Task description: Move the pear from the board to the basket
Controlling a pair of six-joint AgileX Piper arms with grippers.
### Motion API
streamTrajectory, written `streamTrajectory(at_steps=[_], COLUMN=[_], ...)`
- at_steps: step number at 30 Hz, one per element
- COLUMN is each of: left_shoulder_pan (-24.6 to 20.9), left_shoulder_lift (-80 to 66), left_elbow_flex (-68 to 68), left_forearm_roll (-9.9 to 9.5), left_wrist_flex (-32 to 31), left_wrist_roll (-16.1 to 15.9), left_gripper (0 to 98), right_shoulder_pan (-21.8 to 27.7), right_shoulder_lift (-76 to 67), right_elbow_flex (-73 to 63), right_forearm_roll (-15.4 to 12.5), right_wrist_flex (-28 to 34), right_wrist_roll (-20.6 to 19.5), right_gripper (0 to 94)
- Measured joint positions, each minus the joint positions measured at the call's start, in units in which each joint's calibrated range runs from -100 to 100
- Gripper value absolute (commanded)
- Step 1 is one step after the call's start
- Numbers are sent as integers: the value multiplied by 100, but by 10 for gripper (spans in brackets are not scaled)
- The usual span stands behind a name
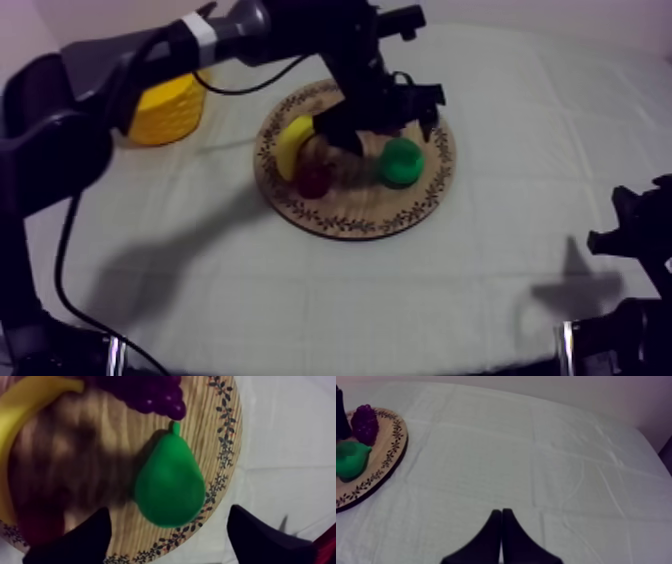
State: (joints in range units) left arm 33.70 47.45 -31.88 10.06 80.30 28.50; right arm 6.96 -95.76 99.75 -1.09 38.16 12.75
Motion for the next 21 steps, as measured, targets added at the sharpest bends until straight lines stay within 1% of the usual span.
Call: streamTrajectory(at_steps=[3,6,11,14,17,21], left_shoulder_pan=[1,-12,-39,-39,-12,-2], left_shoulder_lift=[421,810,1358,1571,1678,1505], left_elbow_flex=[-610,-1120,-1836,-2138,-2376,-2316], left_forearm_roll=[49,139,219,247,204,37], left_wrist_flex=[516,954,1445,1686,1838,1923], left_wrist_roll=[41,-3,-45,-70,-76,-33], left_gripper=[797,754,564,498,470,463], right_shoulder_pan=[0,0,0,0,0,0], right_shoulder_lift=[0,0,0,0,0,0], right_elbow_flex=[0,0,0,0,0,0], right_forearm_roll=[0,0,0,0,0,0], right_wrist_flex=[0,0,0,0,0,0], right_wrist_roll=[0,0,0,0,0,0], right_gripper=[3,3,3,3,3,3])
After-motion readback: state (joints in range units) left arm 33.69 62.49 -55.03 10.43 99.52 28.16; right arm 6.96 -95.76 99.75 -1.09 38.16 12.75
